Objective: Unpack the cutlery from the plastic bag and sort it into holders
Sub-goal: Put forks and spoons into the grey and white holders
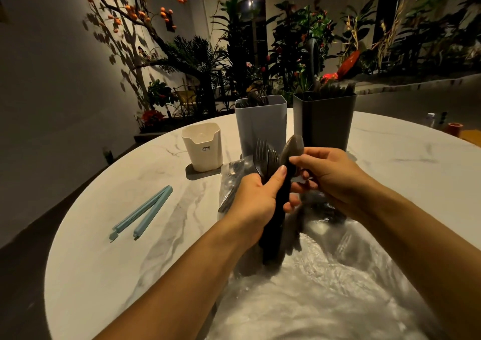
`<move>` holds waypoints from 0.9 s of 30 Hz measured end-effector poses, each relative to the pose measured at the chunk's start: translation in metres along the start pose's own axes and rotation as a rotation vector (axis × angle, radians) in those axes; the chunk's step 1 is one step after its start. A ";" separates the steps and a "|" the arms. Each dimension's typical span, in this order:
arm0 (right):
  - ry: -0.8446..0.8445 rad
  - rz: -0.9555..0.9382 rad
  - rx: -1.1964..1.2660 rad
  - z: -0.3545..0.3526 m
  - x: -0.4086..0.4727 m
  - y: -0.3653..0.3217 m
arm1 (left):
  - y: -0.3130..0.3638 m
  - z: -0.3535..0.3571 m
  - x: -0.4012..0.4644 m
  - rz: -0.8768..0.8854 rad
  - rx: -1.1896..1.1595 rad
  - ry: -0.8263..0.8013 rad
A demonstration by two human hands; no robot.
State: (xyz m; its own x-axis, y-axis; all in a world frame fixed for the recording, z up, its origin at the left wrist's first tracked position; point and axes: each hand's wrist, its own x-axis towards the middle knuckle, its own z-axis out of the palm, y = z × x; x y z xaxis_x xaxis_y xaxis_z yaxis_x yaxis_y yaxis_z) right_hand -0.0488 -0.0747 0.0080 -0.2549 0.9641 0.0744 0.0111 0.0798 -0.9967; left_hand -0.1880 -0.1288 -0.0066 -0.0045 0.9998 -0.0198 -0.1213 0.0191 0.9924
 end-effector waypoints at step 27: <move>0.086 -0.260 -0.227 -0.044 0.033 -0.100 | 0.084 0.047 0.068 0.302 0.487 -0.017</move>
State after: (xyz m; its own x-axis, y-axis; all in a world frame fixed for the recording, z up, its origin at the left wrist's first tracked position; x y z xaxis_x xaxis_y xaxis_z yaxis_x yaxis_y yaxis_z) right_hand -0.0159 -0.0396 0.1113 -0.1950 0.9212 0.3368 0.1737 0.3704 -0.9125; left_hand -0.1514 -0.0584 0.0811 0.0481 0.9612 0.2717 0.3542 -0.2707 0.8951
